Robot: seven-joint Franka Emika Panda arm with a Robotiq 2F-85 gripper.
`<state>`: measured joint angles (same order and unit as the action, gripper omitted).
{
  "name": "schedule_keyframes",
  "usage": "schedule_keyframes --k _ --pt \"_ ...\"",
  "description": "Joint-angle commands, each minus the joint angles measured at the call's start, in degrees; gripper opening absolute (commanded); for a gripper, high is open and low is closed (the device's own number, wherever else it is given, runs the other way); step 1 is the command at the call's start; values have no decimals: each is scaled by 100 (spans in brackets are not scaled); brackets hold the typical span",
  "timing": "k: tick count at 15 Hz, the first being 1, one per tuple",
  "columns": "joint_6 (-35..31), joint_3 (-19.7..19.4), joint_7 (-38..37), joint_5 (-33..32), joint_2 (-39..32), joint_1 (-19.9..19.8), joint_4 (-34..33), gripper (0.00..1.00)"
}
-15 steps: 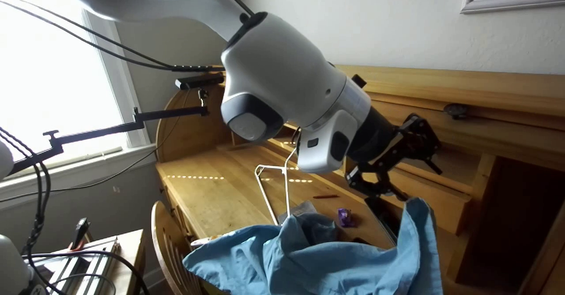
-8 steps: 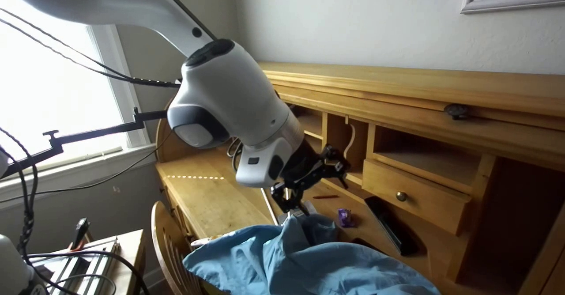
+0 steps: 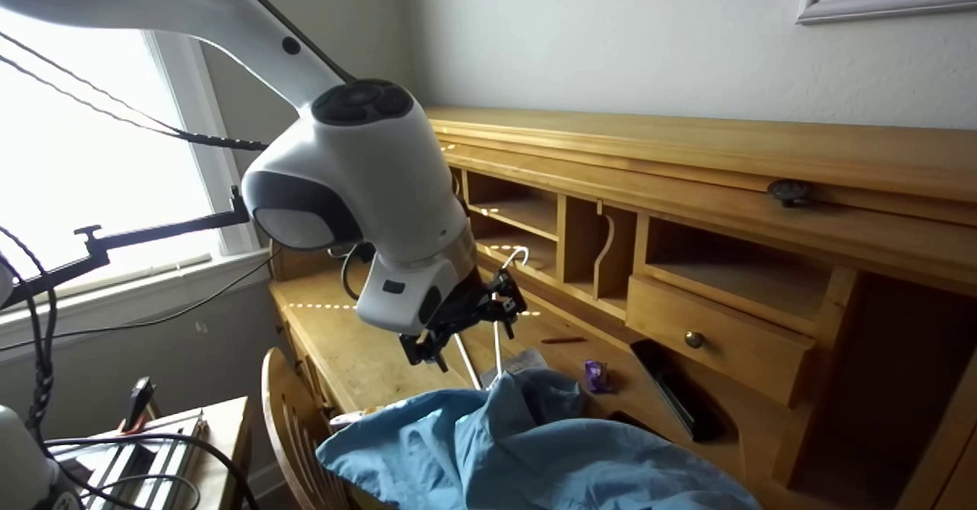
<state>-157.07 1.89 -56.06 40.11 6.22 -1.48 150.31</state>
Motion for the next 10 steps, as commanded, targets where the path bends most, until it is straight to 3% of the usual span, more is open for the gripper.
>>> schedule_keyframes --k 1,10 --pt "135 -73 -464 -104 15 -41 -11 100" --pt "-104 -327 -997 76 -978 -103 -692 100"
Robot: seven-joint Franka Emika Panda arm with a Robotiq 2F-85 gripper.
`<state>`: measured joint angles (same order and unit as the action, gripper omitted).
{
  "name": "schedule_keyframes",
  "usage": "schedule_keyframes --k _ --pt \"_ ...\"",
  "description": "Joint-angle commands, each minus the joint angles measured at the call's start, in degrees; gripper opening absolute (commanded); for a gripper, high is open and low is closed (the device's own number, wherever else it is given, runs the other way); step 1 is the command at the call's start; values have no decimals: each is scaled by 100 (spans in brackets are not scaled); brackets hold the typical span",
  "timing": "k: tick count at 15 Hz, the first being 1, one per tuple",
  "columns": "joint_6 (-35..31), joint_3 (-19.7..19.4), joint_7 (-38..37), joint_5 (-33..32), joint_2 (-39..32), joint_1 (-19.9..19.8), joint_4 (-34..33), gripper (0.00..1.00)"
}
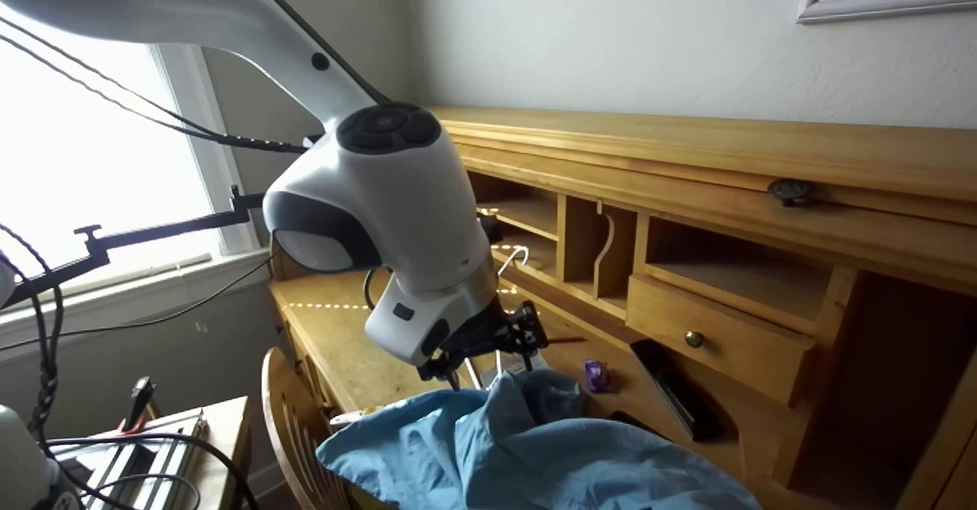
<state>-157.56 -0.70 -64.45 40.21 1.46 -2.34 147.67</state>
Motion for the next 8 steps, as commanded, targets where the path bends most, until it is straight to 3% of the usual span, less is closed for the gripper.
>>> schedule_keyframes --k 1,2,3,8 --pt "-52 -87 -210 54 -633 -6 -533 99" --pt "-35 -90 -244 46 -738 16 -621 75" --pt "-23 -92 -273 37 -841 31 -694 75" --pt "49 -124 -387 10 -1170 54 -928 40"
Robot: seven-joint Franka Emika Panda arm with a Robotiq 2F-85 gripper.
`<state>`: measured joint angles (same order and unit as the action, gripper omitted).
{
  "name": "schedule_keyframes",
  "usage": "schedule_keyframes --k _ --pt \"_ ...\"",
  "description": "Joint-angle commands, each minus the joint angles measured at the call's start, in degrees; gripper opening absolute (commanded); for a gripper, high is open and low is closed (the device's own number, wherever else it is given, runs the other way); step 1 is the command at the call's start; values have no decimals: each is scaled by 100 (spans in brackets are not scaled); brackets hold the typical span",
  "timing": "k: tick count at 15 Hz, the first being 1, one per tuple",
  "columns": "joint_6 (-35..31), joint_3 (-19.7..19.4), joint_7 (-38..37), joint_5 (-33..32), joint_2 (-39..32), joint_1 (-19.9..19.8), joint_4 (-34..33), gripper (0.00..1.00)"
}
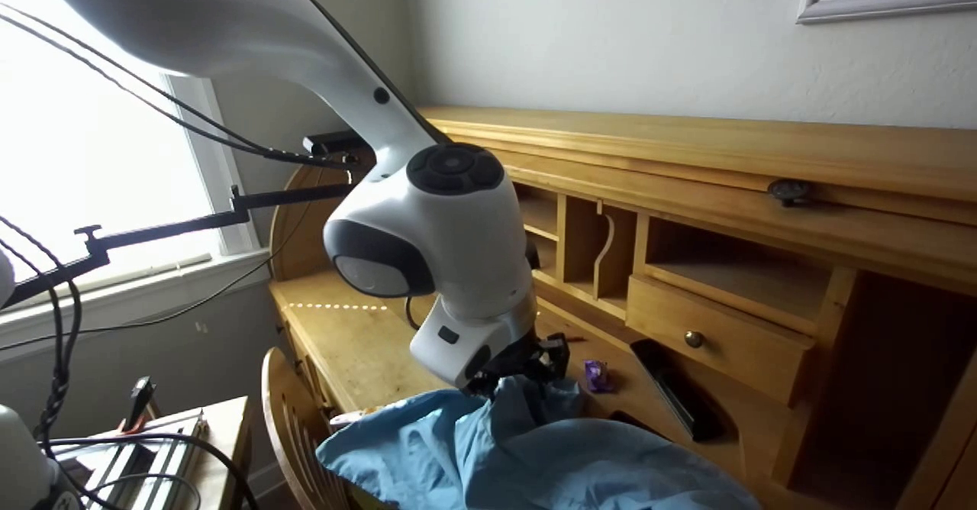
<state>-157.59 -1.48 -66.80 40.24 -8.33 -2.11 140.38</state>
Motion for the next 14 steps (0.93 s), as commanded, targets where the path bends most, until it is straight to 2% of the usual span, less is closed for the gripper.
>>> schedule_keyframes --k 1,5,6,10,14 --pt "54 -49 -166 8 -220 31 -222 32" --pt "-2 -60 -186 -7 -220 42 -204 4" --pt "-27 -65 -194 -35 -183 53 -169 1" --pt "-28 31 110 -303 173 186 94 0" --pt "-201 261 315 -904 622 523 361 0"
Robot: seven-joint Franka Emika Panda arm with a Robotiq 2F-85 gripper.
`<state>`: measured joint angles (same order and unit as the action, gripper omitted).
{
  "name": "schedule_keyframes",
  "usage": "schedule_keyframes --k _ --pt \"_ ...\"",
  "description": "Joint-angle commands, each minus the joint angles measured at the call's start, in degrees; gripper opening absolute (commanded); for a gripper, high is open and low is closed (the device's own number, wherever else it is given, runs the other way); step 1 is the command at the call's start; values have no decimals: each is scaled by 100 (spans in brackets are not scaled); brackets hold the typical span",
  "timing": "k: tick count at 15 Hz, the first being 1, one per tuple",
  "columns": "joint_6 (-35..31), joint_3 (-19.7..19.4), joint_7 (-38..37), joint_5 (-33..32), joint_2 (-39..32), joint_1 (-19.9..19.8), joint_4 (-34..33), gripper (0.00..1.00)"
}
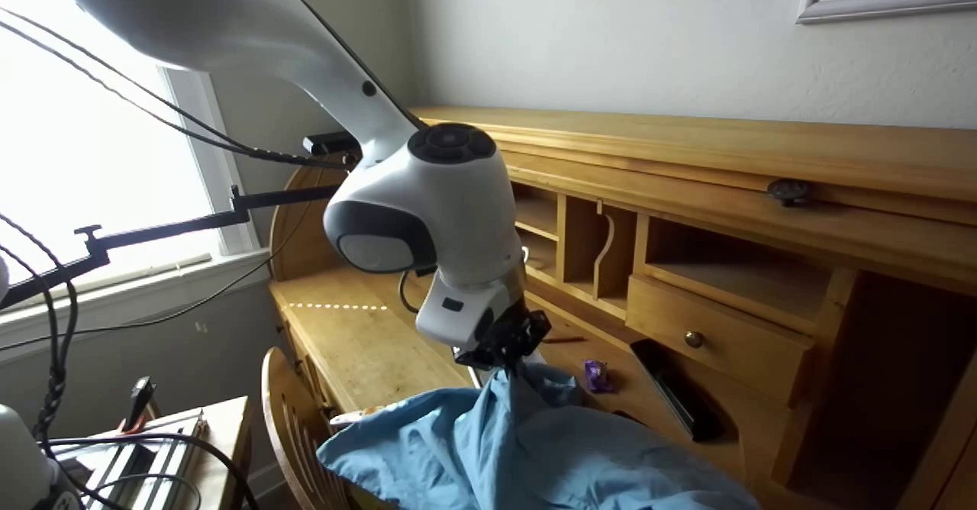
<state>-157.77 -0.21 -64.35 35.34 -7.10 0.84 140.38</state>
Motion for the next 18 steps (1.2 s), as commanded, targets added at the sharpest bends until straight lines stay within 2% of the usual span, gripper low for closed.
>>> schedule_keyframes --k 1,5,10,14,18 --pt "-172 209 88 -555 596 297 373 0" --pt "-472 541 89 -1123 772 581 241 0" --pt "-963 925 400 -1535 966 856 80 0" --pt "-1313 1174 1174 -1324 859 1082 -180 0" --pt "-1219 1225 1790 -960 738 1181 -357 0"
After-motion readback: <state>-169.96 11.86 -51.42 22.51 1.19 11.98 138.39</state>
